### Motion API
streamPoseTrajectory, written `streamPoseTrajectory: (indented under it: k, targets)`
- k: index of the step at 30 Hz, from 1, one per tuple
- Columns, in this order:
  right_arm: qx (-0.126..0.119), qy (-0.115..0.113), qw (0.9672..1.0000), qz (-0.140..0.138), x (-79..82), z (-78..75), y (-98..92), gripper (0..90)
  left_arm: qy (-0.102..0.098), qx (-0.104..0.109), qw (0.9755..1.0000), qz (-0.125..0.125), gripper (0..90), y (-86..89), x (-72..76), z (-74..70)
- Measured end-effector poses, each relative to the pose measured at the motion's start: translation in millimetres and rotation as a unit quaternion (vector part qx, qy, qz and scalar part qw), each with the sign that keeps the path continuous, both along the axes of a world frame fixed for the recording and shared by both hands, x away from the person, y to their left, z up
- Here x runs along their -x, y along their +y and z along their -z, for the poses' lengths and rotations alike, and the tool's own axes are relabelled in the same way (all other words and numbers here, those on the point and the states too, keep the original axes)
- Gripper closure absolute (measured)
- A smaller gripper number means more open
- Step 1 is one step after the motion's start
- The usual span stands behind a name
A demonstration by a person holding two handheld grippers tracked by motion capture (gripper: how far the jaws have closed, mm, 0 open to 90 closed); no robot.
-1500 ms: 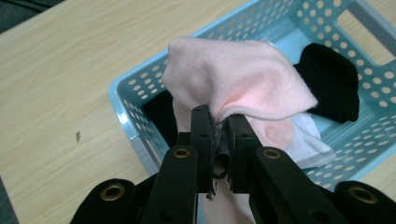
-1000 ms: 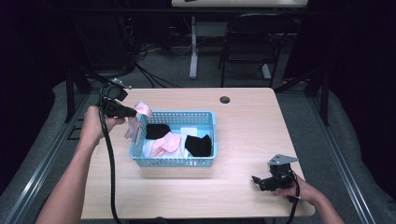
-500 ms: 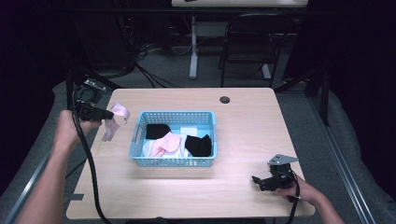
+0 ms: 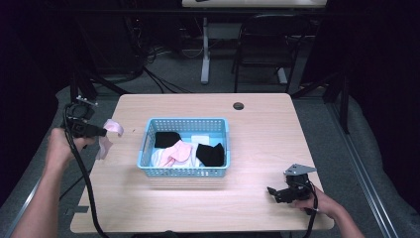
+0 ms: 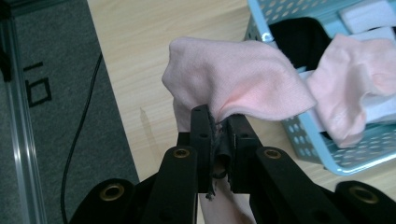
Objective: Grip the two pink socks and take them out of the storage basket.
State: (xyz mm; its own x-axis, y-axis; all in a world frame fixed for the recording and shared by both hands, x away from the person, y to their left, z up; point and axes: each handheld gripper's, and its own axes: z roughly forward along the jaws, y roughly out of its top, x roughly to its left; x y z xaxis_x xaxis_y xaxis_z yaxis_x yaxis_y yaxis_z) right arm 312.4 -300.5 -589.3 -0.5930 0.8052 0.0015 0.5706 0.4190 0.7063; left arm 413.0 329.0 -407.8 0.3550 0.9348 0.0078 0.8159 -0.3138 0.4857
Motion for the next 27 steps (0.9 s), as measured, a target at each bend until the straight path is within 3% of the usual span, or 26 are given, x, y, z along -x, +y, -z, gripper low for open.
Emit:
streamPoseTrajectory:
  k: [6,17,27]
  targets:
    - [0.000,0.000,1.0000,0.000,0.0,0.0,0.0,0.0,0.023,-0.001,0.9997,-0.009,83.5,5.3,-5.3,27.3]
    - [0.000,-0.001,1.0000,0.001,-0.1,0.1,0.2,0.0,0.067,0.012,0.9971,-0.034,83.5,10.3,-12.3,94.5]
    - [0.000,-0.001,1.0000,0.001,-0.1,0.1,0.2,0.0,0.096,0.036,0.9937,-0.045,82.7,12.7,-12.4,128.6]
